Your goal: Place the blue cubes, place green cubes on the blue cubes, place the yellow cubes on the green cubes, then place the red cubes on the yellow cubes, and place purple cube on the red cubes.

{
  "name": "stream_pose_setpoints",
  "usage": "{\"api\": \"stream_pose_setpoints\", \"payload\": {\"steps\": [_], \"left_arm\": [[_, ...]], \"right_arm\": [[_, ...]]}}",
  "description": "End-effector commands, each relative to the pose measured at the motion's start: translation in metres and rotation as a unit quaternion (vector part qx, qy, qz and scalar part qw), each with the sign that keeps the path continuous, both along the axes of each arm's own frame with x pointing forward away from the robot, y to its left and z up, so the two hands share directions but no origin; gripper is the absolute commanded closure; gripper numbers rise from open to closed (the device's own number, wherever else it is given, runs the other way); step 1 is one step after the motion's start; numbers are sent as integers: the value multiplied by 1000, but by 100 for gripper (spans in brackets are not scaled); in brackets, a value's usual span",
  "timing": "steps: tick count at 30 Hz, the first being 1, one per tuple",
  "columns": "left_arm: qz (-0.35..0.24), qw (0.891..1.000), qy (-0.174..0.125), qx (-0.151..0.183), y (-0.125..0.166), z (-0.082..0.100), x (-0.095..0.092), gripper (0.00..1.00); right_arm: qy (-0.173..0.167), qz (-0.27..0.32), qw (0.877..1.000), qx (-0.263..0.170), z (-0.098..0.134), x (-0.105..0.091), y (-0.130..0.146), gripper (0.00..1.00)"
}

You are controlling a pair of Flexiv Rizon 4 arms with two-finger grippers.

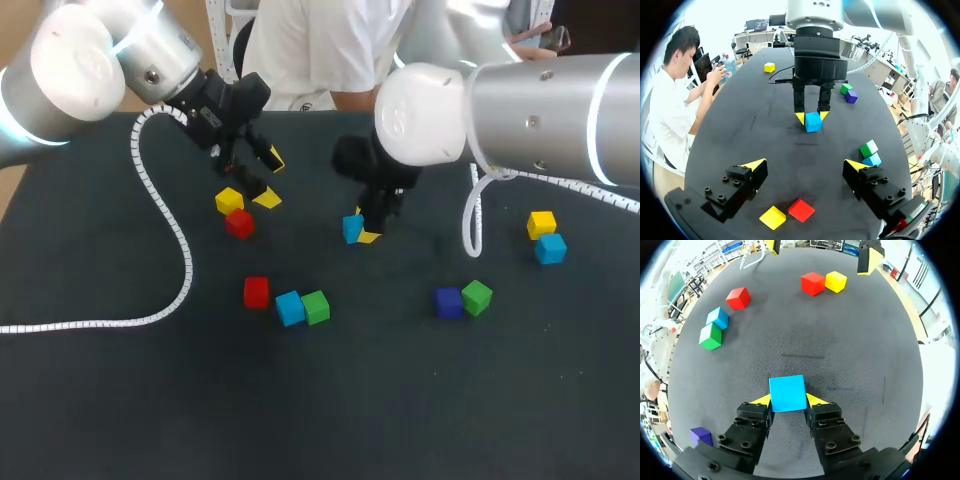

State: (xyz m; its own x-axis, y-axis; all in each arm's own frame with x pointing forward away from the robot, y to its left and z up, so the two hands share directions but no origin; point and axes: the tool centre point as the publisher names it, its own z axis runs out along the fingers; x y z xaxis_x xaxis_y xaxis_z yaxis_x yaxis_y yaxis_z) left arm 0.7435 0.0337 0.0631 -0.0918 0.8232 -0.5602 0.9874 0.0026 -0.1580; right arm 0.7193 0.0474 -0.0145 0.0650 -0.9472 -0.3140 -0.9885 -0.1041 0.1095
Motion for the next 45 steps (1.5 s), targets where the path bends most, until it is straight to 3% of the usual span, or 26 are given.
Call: {"api": "stream_pose_setpoints", "payload": {"steps": [1,17,26,45], "left_arm": [[-3,1000,2,1,0,0,3,0],[-3,1000,2,1,0,0,3,0],[-3,1000,2,1,0,0,3,0],[-3,1000,2,1,0,0,3,0]], "right_arm": [[-8,-5,1000,1,6,-11,-4,100],[-5,-90,995,-35,-3,-24,-1,100],[-3,-123,992,-26,-3,-23,-4,100],[-12,-129,991,-14,-2,-10,-1,100]]}}
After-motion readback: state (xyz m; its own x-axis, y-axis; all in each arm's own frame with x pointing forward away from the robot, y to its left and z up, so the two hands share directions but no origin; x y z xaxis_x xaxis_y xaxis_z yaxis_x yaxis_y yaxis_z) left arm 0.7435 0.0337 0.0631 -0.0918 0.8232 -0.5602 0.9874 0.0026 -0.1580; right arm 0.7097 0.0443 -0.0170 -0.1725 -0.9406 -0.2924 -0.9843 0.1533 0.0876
